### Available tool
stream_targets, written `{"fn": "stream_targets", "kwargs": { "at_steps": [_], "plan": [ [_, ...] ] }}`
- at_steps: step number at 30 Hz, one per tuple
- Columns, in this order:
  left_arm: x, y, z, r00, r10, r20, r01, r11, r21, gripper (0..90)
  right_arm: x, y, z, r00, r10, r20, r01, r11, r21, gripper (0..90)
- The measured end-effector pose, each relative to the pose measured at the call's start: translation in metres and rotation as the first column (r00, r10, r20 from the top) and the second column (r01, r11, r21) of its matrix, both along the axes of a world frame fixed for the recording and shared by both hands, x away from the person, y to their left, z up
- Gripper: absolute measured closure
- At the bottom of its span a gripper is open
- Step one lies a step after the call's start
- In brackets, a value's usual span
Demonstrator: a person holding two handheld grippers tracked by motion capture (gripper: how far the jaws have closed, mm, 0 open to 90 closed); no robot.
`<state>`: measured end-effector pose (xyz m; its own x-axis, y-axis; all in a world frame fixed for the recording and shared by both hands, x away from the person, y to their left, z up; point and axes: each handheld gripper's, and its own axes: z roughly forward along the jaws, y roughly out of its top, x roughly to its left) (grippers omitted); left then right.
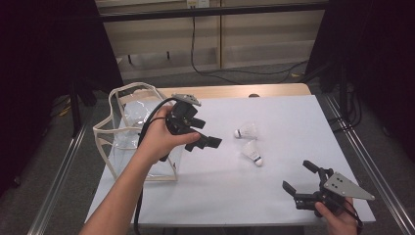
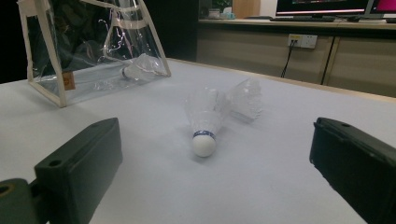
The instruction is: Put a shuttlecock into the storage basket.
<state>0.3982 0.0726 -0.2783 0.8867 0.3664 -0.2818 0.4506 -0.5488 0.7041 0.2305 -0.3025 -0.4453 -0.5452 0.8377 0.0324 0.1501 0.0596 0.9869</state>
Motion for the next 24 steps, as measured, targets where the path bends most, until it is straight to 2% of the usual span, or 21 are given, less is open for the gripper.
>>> {"fn": "stream_targets", "kwargs": {
  "at_steps": [14, 24],
  "plan": [
    [-0.004, -0.005, -0.023, 1.0000, 0.008, 0.002, -0.008, 0.9994, -0.032, 5.5, 0.000, 0.000, 0.000, 1.0000, 0.000, 0.002, 0.000, 1.000, 0.001, 2.2],
    [-0.006, -0.008, -0.040, 0.9997, 0.025, 0.001, -0.025, 0.9995, -0.021, 6.4, 0.000, 0.000, 0.000, 1.0000, 0.002, 0.002, -0.002, 1.000, 0.002, 2.2]
  ]
}}
